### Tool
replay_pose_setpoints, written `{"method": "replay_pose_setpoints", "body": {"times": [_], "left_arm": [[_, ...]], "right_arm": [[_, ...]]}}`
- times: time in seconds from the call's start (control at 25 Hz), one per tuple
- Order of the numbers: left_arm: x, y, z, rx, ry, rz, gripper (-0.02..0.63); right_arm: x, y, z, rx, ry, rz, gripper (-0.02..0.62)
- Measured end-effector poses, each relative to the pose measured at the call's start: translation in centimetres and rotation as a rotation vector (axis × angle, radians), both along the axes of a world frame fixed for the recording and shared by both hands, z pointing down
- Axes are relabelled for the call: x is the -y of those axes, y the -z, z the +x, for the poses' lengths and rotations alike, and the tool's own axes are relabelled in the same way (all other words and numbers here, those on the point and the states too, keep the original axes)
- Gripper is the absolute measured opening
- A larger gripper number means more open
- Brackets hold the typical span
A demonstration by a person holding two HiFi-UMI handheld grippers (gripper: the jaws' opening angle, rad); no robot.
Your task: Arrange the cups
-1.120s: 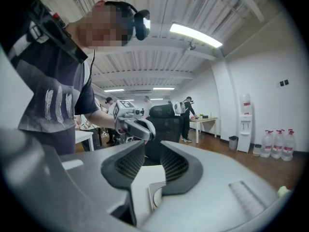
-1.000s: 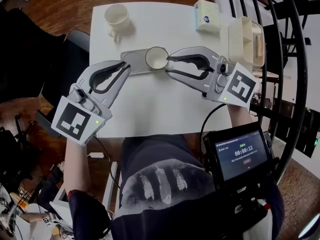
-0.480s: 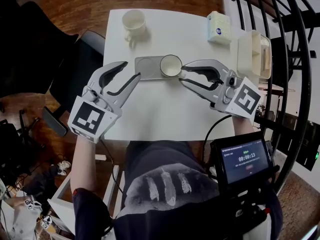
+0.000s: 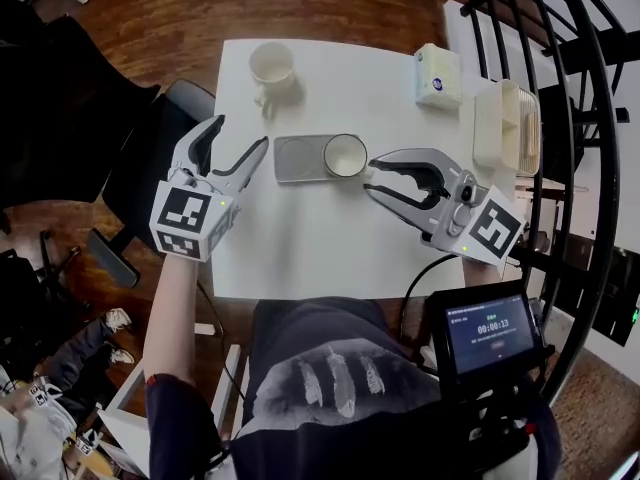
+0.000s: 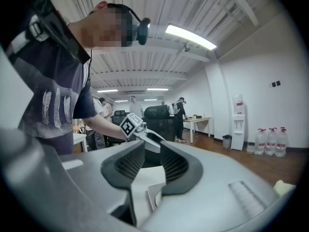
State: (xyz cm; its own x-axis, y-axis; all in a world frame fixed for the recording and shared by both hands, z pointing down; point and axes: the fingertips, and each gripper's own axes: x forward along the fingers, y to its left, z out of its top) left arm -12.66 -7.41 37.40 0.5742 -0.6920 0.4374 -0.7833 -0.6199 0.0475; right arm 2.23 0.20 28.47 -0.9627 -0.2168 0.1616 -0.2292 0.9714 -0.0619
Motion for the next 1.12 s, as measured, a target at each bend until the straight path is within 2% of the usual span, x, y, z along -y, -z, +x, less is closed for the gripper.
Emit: {"method": "replay_pose_setpoints", "body": {"times": [0.2,0.4,0.64,1.0,1.12], "left_arm": [[3.0,-4.2,0.6,0.037,-0.005,-0.064,0.308],[5.7,-8.3,0.7,0.041,0.069,-0.129,0.308],[6.7,-10.6,0.9,0.099,0.076,-0.137,0.308],[7.8,-12.3,1.8,0.130,0.066,-0.128,0.303],[7.9,-12.5,1.6,0.151,0.067,-0.118,0.245]], "right_arm": [[0.2,-0.7,0.3,0.001,-0.023,-0.007,0.103],[0.4,-0.6,0.5,-0.010,-0.035,-0.016,0.103],[0.7,-0.6,1.0,-0.007,-0.062,-0.026,0.103],[0.8,-1.6,1.0,-0.024,-0.069,-0.052,0.103],[0.8,-1.6,1.1,-0.024,-0.074,-0.055,0.103]]}}
